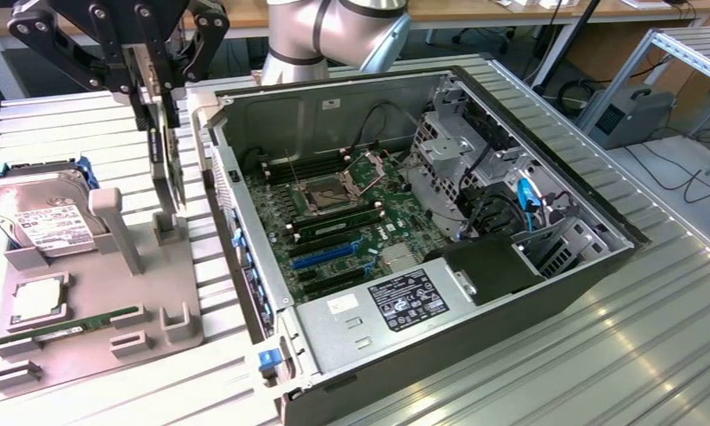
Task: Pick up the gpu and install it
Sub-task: 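Pick up the gpu and move the gpu toward the slot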
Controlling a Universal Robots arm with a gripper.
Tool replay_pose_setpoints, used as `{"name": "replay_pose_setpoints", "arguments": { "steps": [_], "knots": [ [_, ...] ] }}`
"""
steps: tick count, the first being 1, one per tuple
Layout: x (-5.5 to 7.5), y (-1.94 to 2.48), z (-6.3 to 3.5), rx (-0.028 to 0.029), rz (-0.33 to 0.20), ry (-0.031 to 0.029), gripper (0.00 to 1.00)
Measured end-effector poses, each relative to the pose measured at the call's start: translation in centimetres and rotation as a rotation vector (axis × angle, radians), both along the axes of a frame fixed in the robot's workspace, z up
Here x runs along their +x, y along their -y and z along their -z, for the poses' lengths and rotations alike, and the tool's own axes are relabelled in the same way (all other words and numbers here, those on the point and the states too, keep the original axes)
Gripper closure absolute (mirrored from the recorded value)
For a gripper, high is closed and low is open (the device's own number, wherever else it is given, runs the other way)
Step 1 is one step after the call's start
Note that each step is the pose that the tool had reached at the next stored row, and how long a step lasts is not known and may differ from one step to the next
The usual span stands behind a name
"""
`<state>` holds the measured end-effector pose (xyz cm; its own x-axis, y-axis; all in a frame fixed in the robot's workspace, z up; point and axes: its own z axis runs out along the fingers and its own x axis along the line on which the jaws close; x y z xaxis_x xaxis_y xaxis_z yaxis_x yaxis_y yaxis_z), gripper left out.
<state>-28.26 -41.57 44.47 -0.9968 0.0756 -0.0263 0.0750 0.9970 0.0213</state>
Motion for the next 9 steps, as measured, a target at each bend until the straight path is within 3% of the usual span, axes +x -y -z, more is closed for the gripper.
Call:
{"name": "replay_pose_setpoints", "arguments": {
  "steps": [9],
  "knots": [
    [0.58, 0.00, 0.01, 0.0001, 0.000, 0.0001, 0.73]
  ]
}}
